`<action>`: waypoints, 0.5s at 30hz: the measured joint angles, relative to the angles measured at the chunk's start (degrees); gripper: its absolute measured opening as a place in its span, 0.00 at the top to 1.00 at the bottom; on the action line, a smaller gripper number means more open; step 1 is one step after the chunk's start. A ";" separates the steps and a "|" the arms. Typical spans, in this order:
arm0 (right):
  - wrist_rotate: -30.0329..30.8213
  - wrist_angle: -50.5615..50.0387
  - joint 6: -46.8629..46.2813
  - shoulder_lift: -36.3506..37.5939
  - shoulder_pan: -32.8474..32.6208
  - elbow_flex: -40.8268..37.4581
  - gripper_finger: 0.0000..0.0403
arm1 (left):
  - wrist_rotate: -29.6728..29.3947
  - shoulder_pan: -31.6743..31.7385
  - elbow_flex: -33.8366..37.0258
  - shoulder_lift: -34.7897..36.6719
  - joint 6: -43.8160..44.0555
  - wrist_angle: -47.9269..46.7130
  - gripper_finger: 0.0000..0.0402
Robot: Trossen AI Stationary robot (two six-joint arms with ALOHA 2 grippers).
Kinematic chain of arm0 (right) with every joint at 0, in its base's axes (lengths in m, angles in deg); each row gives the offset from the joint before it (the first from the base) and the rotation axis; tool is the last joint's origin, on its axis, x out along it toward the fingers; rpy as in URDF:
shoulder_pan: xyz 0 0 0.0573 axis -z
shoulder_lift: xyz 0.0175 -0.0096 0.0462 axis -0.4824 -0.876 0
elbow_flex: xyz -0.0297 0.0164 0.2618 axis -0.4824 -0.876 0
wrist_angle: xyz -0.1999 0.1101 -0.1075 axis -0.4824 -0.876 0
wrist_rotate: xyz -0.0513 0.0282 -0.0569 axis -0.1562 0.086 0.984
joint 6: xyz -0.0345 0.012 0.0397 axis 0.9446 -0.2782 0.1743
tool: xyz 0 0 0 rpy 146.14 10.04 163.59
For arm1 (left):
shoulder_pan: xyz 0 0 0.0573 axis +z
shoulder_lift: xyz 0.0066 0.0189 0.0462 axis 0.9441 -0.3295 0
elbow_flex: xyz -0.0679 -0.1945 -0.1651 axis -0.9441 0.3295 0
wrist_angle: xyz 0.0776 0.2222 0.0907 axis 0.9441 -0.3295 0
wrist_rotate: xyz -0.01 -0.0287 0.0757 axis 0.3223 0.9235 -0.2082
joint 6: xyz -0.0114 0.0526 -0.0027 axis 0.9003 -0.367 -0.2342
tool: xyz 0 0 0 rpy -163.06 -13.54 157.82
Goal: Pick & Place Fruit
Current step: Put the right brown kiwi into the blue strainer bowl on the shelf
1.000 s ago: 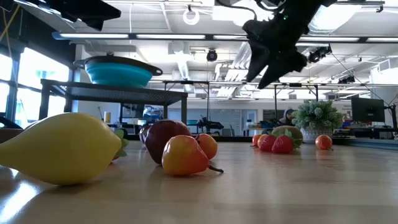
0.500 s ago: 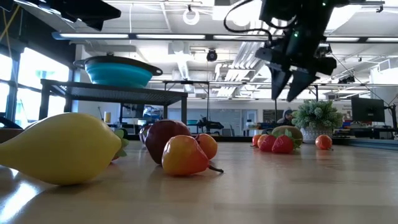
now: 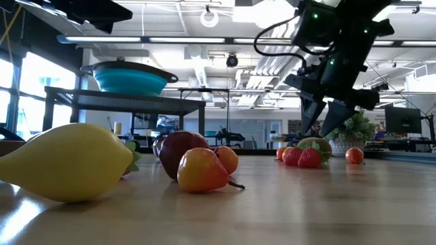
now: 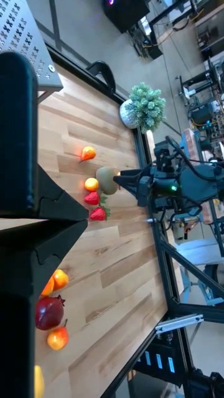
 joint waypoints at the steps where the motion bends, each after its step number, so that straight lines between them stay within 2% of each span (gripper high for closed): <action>1: -0.20 0.07 -0.09 -0.02 0.00 -0.29 0.46 | 0.00 0.00 0.00 0.00 0.00 0.00 1.00; 15: -1.41 2.41 4.47 -0.03 0.00 -0.74 0.46 | 0.00 0.00 0.00 0.00 0.00 0.00 1.00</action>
